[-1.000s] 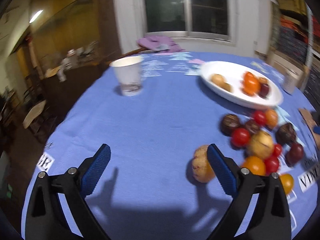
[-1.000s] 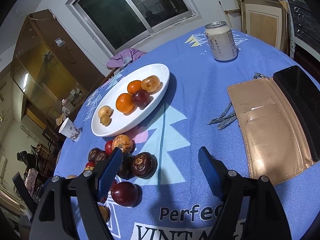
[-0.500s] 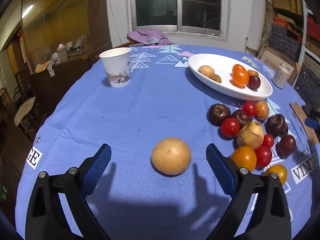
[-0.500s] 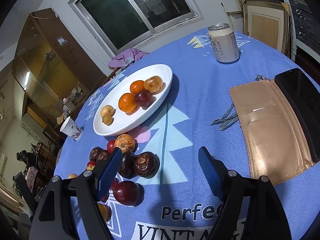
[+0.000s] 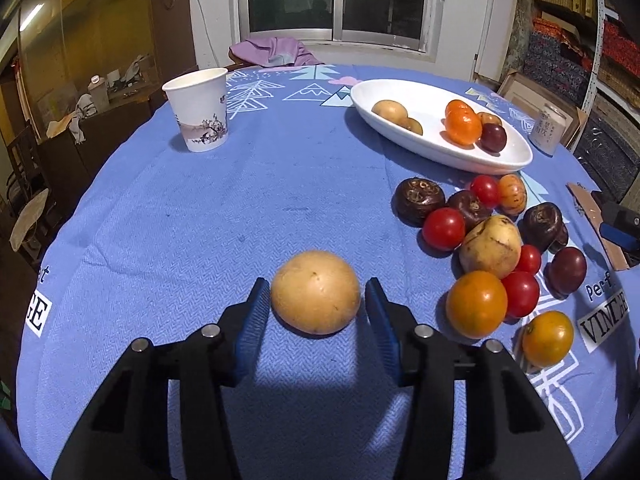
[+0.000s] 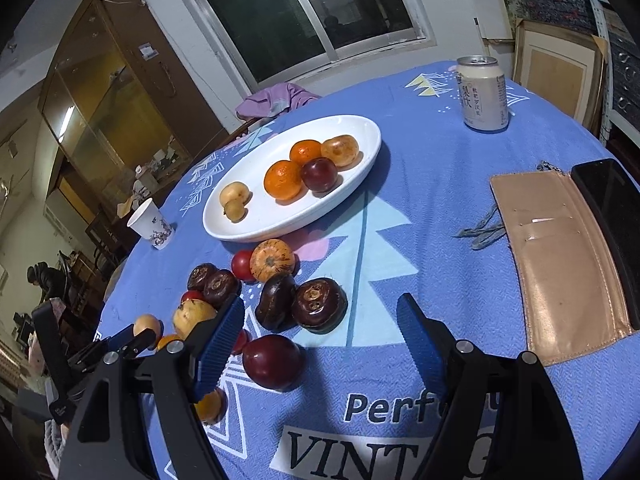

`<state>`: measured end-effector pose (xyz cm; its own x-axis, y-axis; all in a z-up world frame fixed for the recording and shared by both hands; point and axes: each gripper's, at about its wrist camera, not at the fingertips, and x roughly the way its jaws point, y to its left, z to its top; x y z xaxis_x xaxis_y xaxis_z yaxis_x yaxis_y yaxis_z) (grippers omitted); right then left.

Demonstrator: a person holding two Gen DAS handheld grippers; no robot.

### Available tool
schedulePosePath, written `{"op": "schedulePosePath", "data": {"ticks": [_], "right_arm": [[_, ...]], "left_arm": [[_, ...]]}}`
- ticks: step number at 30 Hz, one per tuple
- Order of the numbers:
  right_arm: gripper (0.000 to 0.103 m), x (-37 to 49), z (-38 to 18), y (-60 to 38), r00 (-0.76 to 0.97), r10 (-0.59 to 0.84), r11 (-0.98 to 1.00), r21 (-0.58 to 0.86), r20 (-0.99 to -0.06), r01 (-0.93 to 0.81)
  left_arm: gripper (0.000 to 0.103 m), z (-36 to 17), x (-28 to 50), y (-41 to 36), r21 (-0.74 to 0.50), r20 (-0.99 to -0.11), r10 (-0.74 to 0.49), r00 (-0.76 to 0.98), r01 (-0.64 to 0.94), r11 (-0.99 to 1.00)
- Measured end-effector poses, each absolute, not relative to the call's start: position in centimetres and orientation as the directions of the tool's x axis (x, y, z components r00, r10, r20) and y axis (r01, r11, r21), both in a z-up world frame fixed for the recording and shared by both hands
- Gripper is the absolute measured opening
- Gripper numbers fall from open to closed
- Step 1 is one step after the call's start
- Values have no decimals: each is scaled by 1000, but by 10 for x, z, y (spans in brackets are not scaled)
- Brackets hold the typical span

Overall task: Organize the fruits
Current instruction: 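Grasp a dark red plum with the right tool while the left tool holds the pale fruit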

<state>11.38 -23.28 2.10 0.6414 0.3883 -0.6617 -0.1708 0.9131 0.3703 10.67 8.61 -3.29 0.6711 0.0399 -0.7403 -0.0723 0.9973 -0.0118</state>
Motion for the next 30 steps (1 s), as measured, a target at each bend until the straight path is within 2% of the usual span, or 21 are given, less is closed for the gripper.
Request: {"op": "schedulePosePath", "data": {"ticks": [5, 9, 12, 15, 19, 25, 30], "right_arm": [[79, 106, 22, -224, 642, 382, 921, 327, -665, -210], [79, 87, 22, -204, 658, 358, 933, 229, -662, -278], [74, 79, 19, -191, 658, 340, 935, 164, -673, -315], [64, 78, 15, -185, 642, 334, 932, 139, -690, -335], [63, 77, 9, -175, 653, 273, 941, 57, -706, -333], [63, 81, 2, -166, 645, 244, 942, 18, -724, -336], [49, 85, -1, -160, 625, 254, 935, 23, -738, -354]], "left_arm": [[48, -33, 109, 89, -15, -746, 39, 665, -76, 997], [47, -33, 110, 88, -4, -745, 48, 665, -77, 997], [47, -33, 109, 87, 0, -744, 51, 666, -76, 997], [47, -32, 109, 87, 5, -743, 55, 667, -76, 997], [47, -32, 110, 87, 7, -745, 56, 665, -76, 997], [47, -32, 110, 86, 17, -746, 63, 664, -74, 997], [47, -33, 110, 84, 26, -746, 68, 663, -73, 997]]}}
